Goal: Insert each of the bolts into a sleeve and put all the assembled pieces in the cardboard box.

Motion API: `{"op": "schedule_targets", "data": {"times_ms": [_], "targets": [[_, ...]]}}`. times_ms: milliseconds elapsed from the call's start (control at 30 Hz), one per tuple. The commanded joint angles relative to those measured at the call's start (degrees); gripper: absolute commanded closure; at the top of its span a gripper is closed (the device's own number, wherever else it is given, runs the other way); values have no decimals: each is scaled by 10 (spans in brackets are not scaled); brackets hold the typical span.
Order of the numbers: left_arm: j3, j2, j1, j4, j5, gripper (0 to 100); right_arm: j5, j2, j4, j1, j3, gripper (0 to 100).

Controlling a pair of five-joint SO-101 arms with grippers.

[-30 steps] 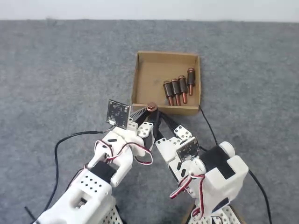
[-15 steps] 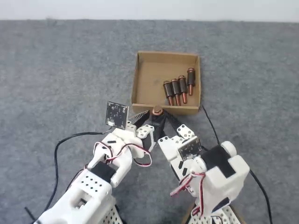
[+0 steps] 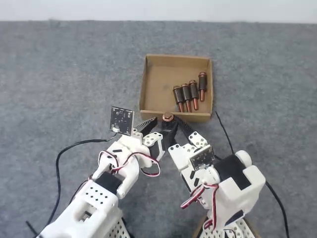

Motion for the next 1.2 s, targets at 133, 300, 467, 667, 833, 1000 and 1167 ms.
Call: {"op": "schedule_targets", "data": {"times_ms": [133,300,467,667,833,1000,1167], "targets": [[-58,-7,-2,-10,6,783,5,-12,-19,7,14,991],[-93,-8,-3,-10,6,784,5,-11,-19,7,14,991],[-101,-59,-2,-6,5,786,5,-9,-19,7,14,991],[-102,-215,-4,122,4,787,5,-11,-19,7,14,991],[-102,-348,-34,226,4,787,5,-10,-19,7,14,991],[-102,-450,-102,273,4,787,5,-8,-19,7,14,991],[-133,-459,-178,279,-27,787,4,-7,-18,10,14,991]]}}
